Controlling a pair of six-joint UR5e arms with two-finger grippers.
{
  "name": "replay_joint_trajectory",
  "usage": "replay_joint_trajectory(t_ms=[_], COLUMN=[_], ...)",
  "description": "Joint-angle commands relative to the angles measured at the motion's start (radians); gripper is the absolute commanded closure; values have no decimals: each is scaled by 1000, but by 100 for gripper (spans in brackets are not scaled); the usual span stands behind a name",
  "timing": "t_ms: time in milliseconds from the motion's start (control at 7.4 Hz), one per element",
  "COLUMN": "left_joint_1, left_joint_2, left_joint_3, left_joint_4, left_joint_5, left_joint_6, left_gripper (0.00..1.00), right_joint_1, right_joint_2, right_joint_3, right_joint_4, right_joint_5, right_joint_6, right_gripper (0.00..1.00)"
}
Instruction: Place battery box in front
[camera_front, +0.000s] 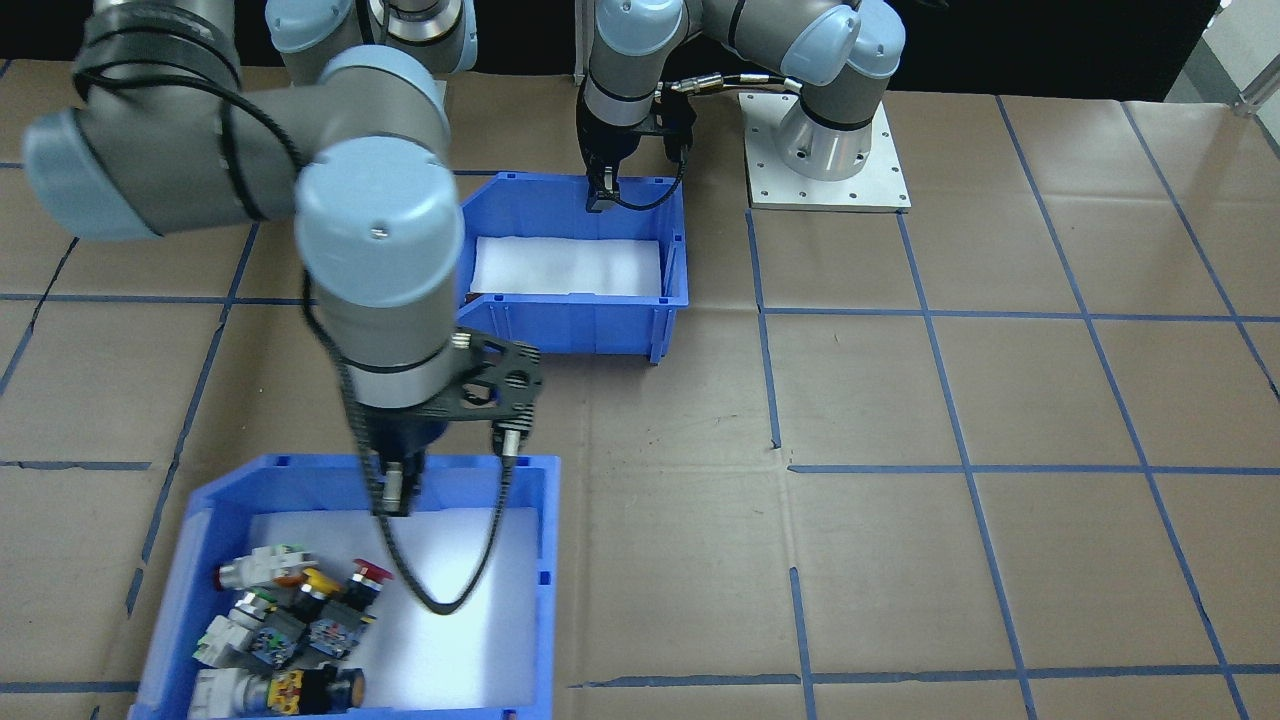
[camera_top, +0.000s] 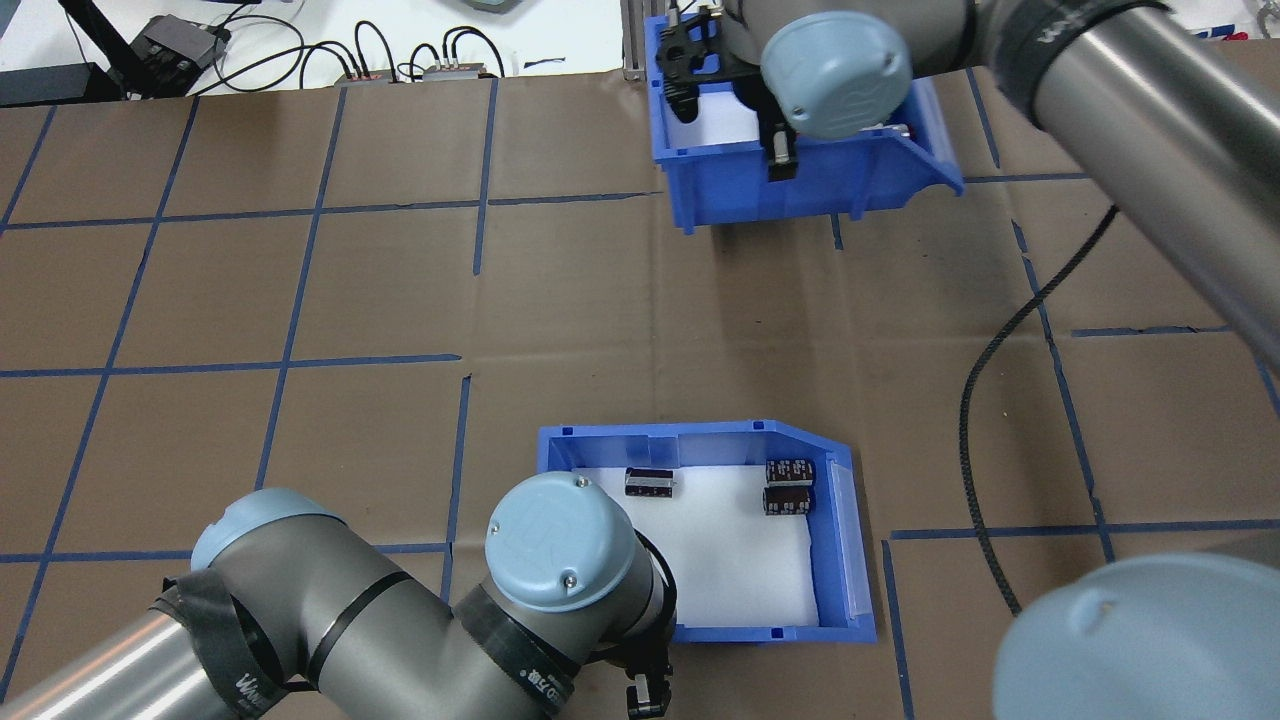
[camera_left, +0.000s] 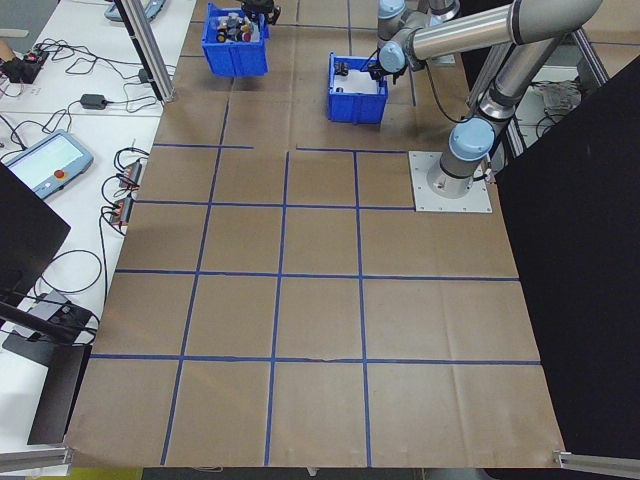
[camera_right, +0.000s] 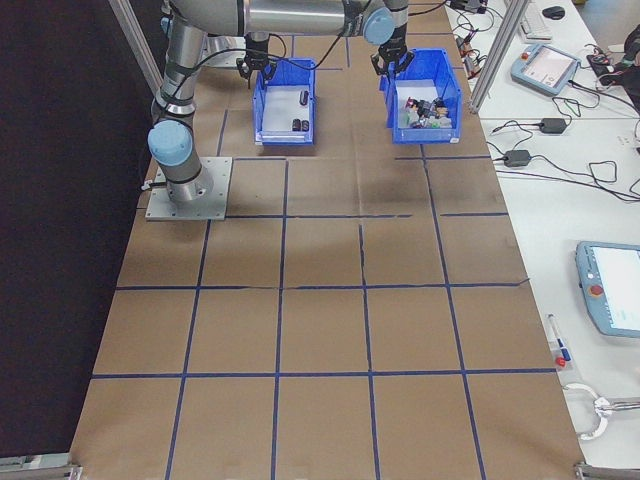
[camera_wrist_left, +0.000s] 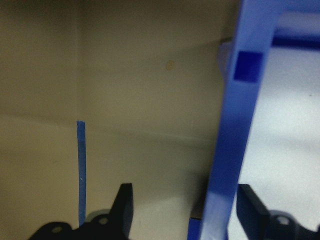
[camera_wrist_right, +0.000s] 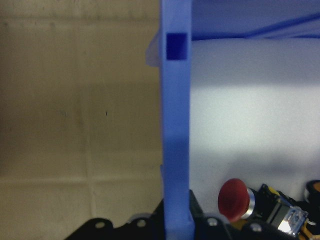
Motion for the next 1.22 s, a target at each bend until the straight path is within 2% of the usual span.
replay_joint_trajectory(t_ms=[0,135,270,405,541,676,811,946,1081], left_joint_1=[-1,2,14,58,157,269,355,417,460], left_joint_2=[11,26,33,42,59,68,62,38,19], left_joint_3=[4,7,18,42,91,134,168,198,240], left_joint_4=[23,36,37,37,19,-7,-28,-29,-29], left_joint_5=[49,183,217,228,250,247,235,195,114], left_joint_6=[17,49,110,171,225,321,404,455,481], left_gripper=[100,100,100,100,100,100,100,100,100], right_joint_1=[-203,-283,-350,-394,-421,-451,-484,-526,-531], right_joint_2=[-131,-184,-234,-276,-322,-375,-446,-498,-538], right_joint_3=[107,171,239,314,406,493,582,671,720], right_joint_4=[4,-8,-27,-81,-143,-184,-192,-240,-283], right_joint_5=[0,11,20,28,48,65,116,143,145], right_joint_6=[-205,-296,-362,-420,-462,-478,-514,-551,-580], right_gripper=[100,100,100,100,100,100,100,100,100])
